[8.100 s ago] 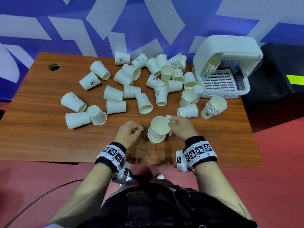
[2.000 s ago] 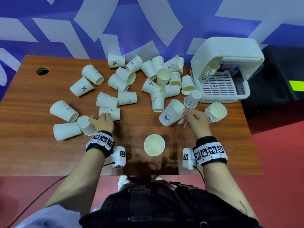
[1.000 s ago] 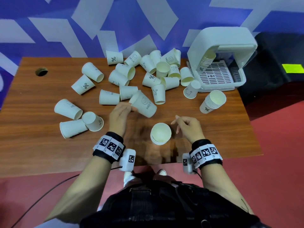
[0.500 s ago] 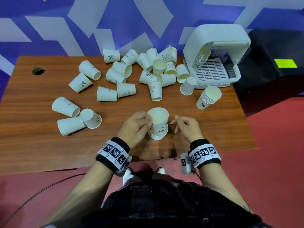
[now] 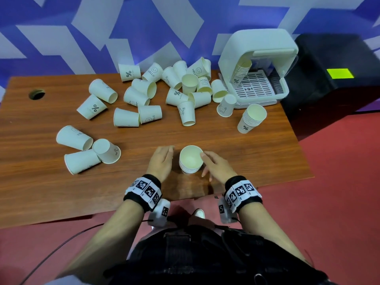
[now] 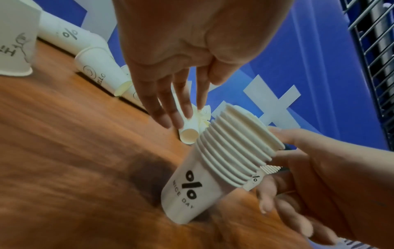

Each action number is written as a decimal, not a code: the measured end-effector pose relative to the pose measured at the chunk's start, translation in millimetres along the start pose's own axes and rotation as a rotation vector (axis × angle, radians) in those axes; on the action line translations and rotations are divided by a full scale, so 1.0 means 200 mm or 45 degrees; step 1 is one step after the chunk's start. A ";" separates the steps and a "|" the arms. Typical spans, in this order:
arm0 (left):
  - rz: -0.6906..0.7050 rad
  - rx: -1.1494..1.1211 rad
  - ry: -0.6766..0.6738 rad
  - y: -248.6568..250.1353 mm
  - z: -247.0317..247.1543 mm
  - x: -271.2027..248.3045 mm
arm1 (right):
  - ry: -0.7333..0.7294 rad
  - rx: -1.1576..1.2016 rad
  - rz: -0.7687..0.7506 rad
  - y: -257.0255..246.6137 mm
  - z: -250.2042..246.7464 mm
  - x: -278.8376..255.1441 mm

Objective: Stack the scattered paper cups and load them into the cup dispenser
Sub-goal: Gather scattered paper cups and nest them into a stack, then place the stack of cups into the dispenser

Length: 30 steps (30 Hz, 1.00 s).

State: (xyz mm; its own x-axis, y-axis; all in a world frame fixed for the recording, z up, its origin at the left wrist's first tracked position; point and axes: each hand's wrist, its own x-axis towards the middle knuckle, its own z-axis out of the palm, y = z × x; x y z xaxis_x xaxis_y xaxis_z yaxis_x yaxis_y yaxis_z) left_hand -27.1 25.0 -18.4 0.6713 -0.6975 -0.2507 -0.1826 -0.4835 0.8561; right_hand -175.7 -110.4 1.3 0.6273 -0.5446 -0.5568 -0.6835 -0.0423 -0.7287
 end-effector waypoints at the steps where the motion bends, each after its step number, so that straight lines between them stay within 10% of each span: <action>1: -0.043 -0.002 -0.054 -0.01 0.01 0.00 | -0.029 -0.010 0.027 0.01 0.01 0.00; 14: -0.241 -0.267 -0.360 0.04 0.00 0.04 | 0.060 0.379 0.111 -0.02 0.11 -0.01; 30: 0.124 -0.216 -0.228 0.53 -0.02 0.28 | 0.434 0.681 -0.133 -0.24 -0.13 0.09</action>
State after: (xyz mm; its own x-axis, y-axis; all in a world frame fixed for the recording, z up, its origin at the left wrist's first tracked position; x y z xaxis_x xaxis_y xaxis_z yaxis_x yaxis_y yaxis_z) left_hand -6.8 -62.8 59.0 0.5160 -0.8260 -0.2267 -0.1068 -0.3247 0.9398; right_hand -142.0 -139.4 36.1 0.4665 -0.7997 -0.3780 -0.2889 0.2662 -0.9196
